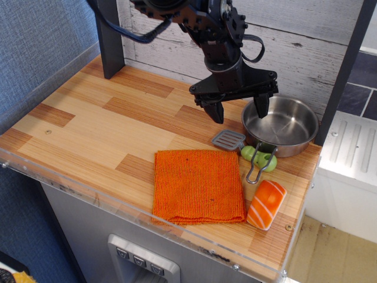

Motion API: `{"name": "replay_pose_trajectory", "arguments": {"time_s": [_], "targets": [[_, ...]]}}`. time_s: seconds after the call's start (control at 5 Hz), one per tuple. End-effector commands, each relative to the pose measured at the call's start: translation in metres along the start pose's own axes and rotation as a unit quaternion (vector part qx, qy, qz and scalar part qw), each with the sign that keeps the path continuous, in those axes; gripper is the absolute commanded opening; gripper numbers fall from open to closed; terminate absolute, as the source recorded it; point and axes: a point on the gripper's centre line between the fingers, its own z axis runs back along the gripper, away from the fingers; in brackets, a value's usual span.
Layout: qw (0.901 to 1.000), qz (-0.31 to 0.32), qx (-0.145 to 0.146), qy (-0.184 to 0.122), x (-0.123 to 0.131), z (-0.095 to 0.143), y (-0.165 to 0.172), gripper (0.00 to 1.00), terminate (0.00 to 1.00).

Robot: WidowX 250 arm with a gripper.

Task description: Place the pot on the outer front edge of the table.

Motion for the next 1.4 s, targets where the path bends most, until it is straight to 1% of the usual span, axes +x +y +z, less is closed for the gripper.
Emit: {"name": "replay_pose_trajectory", "arguments": {"time_s": [0.0, 0.2, 0.4, 0.8, 1.2], "targets": [[0.9998, -0.009, -0.013, 0.009, 0.009, -0.007, -0.005, 1.00, 0.00], [0.9996, -0.002, -0.018, 0.023, 0.004, -0.018, -0.004, 1.00, 0.00], [0.9993, -0.006, -0.011, 0.036, -0.003, -0.028, -0.004, 0.00, 0.00], [0.9992, -0.014, -0.009, 0.036, -0.010, -0.029, -0.007, 0.00, 0.00], [0.9989, -0.031, -0.007, 0.035, -0.009, -0.020, -0.016, 0.00, 0.00]]}}
